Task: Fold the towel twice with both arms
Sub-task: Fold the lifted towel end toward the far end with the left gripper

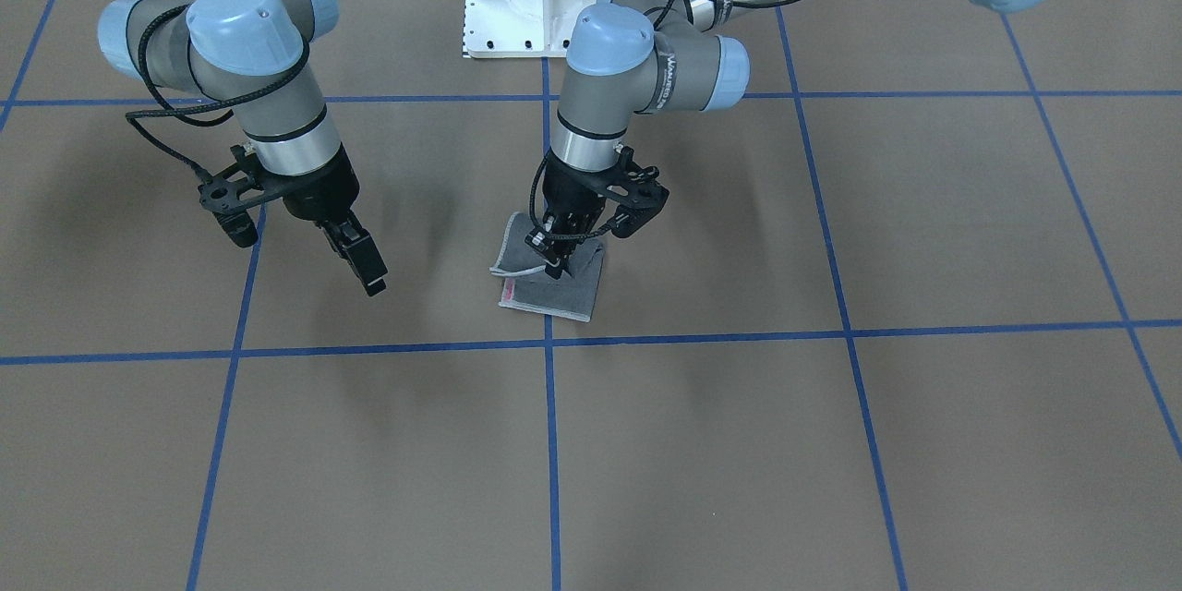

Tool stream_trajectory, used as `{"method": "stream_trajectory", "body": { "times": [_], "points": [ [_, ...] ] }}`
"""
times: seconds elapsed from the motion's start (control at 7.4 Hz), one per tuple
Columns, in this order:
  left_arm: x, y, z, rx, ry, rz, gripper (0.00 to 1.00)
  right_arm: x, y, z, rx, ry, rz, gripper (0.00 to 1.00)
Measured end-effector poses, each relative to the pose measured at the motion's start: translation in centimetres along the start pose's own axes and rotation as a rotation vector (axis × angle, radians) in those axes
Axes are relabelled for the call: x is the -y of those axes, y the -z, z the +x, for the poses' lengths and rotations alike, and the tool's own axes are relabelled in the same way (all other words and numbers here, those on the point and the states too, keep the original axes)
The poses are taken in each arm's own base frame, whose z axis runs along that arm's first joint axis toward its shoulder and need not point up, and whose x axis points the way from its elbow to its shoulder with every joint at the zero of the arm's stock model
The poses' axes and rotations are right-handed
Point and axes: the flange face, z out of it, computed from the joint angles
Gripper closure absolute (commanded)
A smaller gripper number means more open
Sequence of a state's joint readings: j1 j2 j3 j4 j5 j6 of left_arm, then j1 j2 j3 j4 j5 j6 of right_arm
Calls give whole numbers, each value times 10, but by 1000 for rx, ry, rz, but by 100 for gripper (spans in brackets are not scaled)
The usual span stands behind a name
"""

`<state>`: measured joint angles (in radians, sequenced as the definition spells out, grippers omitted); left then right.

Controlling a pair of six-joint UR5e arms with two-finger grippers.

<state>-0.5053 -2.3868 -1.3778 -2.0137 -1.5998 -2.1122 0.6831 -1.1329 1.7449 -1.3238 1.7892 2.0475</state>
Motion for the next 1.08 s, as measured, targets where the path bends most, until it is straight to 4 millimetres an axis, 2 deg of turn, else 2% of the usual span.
{"method": "stream_trajectory", "body": {
  "times": [0.41,0.54,0.68,0.81,1.08],
  "points": [
    [15,-9,4,-14,0,11,100,-2,-3,1,-5,1,0,0],
    [20,-13,4,-20,-1,13,86,-3,-5,1,-8,0,0,0],
    [29,-17,5,-30,3,18,29,-4,-6,1,-10,-1,1,0],
    [42,-23,6,-39,9,27,0,-5,-7,1,-11,-1,0,0],
    [72,-30,11,-50,25,53,0,-9,-9,1,-12,1,-3,0]
  ]
}}
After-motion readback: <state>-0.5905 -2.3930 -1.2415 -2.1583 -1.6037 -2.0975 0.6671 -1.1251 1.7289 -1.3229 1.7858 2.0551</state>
